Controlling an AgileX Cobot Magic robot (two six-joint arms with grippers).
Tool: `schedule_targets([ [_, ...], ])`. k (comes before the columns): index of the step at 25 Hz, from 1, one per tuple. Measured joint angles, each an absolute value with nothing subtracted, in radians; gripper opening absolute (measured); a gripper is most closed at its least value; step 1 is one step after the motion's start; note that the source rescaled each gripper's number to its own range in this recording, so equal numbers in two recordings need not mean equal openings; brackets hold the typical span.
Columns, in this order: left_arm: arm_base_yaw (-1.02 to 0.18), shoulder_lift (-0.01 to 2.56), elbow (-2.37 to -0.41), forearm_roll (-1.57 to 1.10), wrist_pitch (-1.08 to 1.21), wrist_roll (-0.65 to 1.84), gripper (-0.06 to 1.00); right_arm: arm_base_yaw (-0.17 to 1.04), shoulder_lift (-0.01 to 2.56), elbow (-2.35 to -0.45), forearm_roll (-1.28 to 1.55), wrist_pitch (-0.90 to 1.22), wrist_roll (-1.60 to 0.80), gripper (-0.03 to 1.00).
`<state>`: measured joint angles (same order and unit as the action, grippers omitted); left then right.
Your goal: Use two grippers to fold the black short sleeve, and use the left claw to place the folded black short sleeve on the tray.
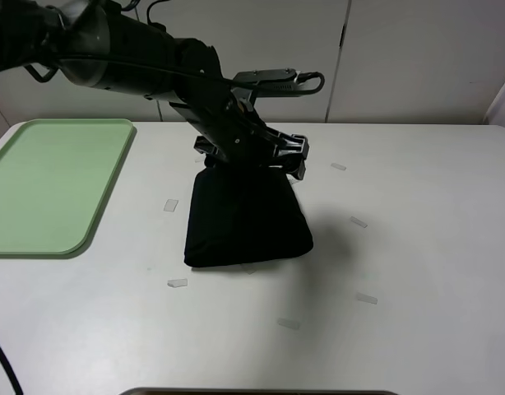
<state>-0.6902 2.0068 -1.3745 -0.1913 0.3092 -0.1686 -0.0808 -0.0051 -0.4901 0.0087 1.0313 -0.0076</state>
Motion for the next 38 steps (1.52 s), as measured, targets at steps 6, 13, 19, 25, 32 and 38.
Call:
schedule_targets([
  [6,-0.692,1.995,-1.446,-0.191,0.316,-0.123,1.00,-0.081,-0.005,-0.490,0.009,1.031,-0.008,1.00],
  [13,-0.693,1.994,-1.491,-0.191,0.309,-0.085,1.00,-0.081,-0.005,-0.490,0.009,1.031,-0.008,1.00],
  [19,-0.701,1.994,-1.575,-0.191,0.336,-0.027,1.00,-0.081,-0.005,-0.490,0.009,1.031,-0.008,1.00],
  [25,-0.705,1.994,-1.613,-0.192,0.300,-0.006,1.00,-0.081,-0.005,-0.490,0.009,1.031,-0.008,1.00],
  [32,-0.719,1.997,-1.613,-0.195,0.299,0.005,1.00,-0.081,-0.005,-0.490,0.009,1.031,-0.008,1.00],
  [38,-0.735,1.997,-1.624,-0.193,0.274,0.007,1.00,-0.081,-0.005,-0.490,0.009,1.031,-0.008,1.00],
])
